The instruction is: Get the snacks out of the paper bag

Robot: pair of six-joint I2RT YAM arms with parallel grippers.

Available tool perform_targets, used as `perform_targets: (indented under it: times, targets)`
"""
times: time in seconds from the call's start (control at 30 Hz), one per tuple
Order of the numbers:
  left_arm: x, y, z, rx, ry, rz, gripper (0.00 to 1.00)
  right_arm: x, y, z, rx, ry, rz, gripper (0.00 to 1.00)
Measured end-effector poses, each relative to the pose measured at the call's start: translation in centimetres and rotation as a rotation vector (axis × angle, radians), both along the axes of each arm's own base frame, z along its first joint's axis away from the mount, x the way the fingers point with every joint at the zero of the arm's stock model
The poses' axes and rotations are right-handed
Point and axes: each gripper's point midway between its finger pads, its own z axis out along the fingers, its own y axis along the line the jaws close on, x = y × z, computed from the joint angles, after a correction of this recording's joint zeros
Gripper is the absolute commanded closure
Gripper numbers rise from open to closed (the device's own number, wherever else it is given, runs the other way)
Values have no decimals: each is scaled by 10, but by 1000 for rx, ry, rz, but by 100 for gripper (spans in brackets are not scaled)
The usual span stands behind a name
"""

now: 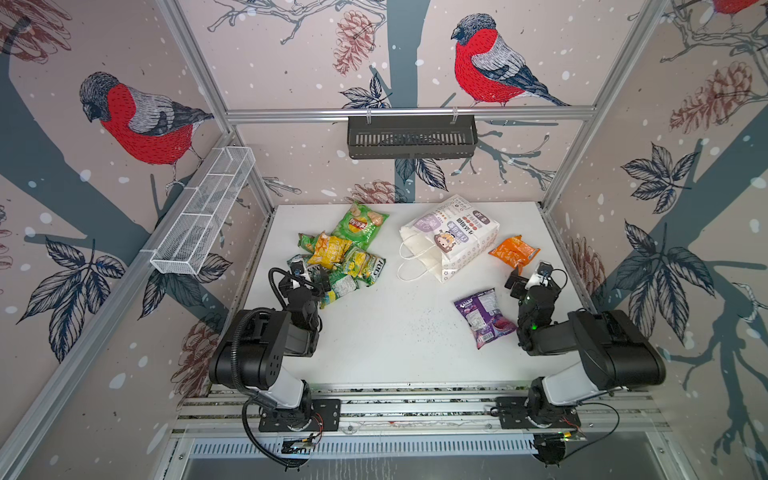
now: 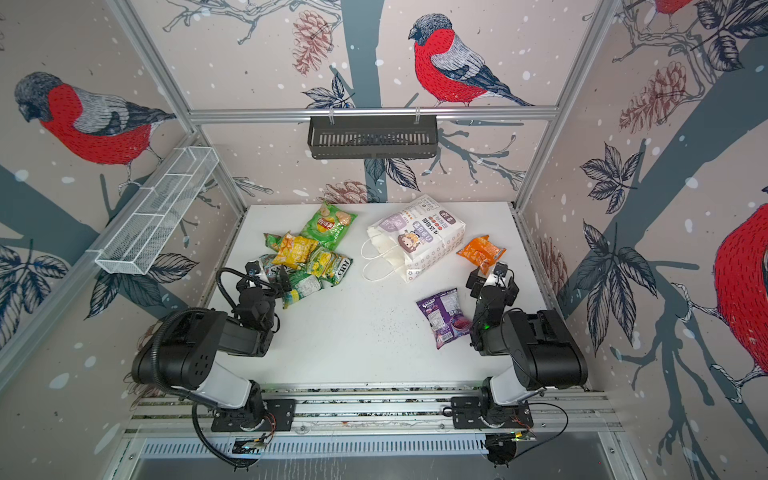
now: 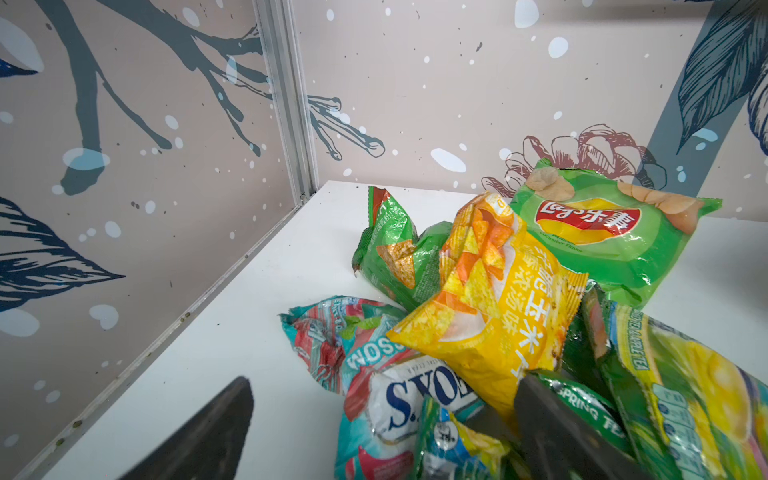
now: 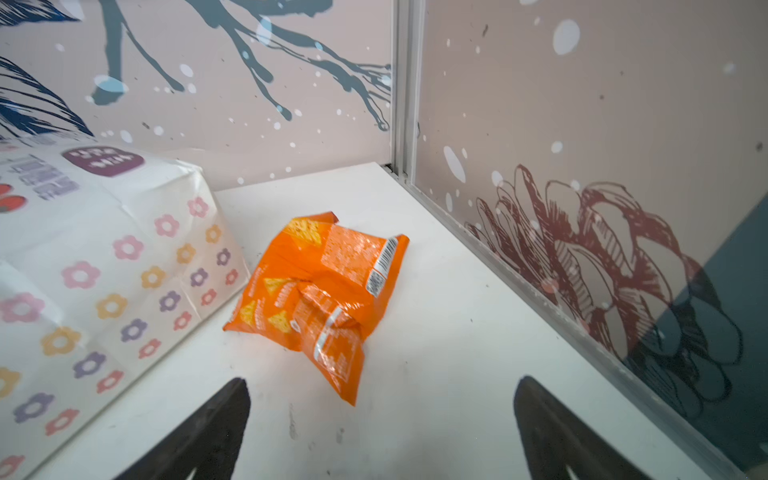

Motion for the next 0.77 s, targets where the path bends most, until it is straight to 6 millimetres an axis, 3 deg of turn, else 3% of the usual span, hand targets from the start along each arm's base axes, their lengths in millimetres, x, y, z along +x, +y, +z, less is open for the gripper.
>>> perform_targets:
  times: [0.17,0.77]
  targets:
    - [0,0,0,2,2,5,2,3,5,10,5,-47,26,1]
    - [0,0,-1,10,3,12,2,4,6,17,5,-76,31,1]
